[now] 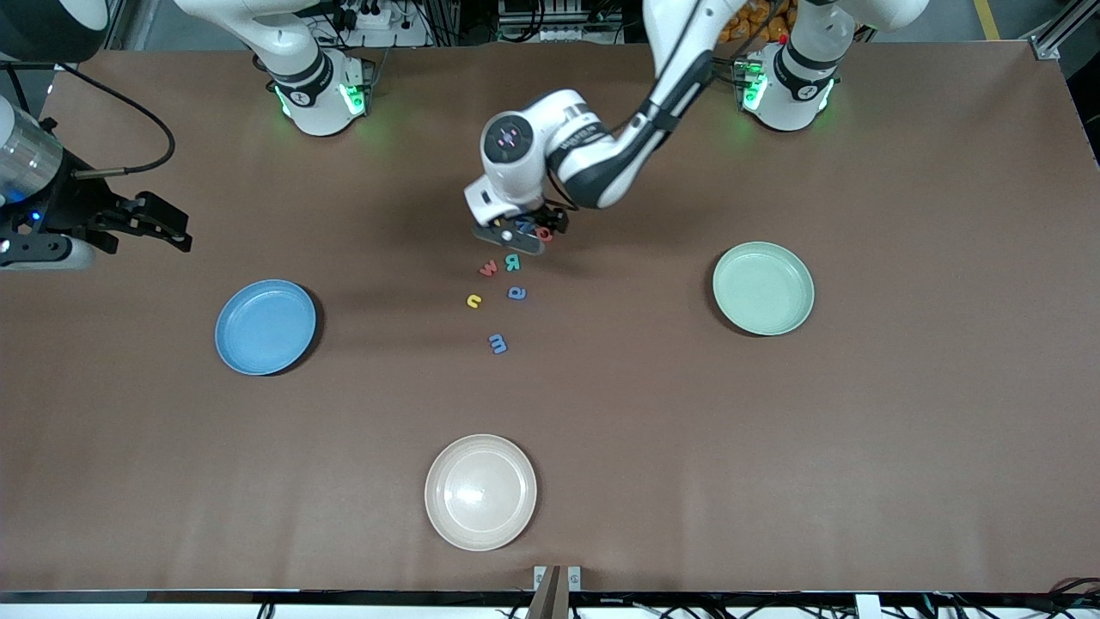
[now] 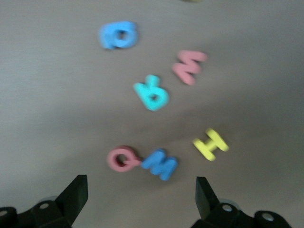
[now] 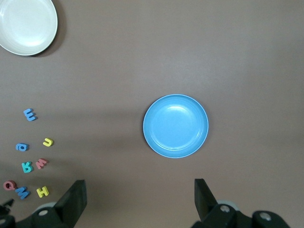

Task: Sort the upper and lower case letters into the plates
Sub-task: 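Grasp the blue M with the left gripper while the right gripper moves out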

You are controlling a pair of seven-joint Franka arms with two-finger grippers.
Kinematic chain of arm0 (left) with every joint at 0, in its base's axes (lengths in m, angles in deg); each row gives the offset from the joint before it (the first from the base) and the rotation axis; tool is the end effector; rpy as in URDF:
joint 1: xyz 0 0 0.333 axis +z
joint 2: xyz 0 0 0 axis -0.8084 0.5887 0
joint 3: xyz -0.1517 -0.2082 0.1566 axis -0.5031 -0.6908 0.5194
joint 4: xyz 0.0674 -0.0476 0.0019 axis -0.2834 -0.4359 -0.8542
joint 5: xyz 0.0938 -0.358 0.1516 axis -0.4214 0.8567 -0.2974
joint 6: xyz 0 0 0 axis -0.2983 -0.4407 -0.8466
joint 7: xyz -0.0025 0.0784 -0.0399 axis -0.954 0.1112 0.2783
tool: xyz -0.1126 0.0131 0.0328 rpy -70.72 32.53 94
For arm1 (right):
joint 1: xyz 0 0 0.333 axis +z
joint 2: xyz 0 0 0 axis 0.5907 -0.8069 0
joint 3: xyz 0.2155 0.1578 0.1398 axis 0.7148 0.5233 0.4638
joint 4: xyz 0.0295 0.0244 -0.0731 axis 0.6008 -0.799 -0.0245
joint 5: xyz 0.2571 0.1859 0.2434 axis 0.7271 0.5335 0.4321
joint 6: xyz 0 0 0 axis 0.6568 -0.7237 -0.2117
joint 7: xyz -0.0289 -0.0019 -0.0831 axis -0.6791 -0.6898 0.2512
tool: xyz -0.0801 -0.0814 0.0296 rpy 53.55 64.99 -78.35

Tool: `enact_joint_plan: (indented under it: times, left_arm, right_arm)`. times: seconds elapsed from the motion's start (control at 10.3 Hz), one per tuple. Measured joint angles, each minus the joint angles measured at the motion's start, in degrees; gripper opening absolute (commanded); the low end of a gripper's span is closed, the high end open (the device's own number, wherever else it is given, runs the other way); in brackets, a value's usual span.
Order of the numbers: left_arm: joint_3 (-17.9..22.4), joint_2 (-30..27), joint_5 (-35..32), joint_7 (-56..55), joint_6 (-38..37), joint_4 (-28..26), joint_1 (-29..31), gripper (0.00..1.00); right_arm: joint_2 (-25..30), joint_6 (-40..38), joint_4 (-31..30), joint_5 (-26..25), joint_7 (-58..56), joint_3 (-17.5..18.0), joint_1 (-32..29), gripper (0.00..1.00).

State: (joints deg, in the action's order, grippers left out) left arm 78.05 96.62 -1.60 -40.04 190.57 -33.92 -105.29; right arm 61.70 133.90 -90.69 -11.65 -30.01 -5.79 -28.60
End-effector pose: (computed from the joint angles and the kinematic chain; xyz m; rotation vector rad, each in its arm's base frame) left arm 0.3358 -0.5962 0.2162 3.0370 -0.7005 -0.1909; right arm 0.5672 0.0347 0.5736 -3.1365 -0.0052 0.0174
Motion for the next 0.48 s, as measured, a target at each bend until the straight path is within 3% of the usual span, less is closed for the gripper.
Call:
enact_joint_plan:
  times: [0.48]
  left_arm:
    - [0.08, 3.01, -7.13, 17.33, 3.98, -0.05, -5.12, 1.0]
  right_arm:
    - [-0.02, 0.0, 0.0, 0.0, 1.14, 0.02, 0.24, 1.0]
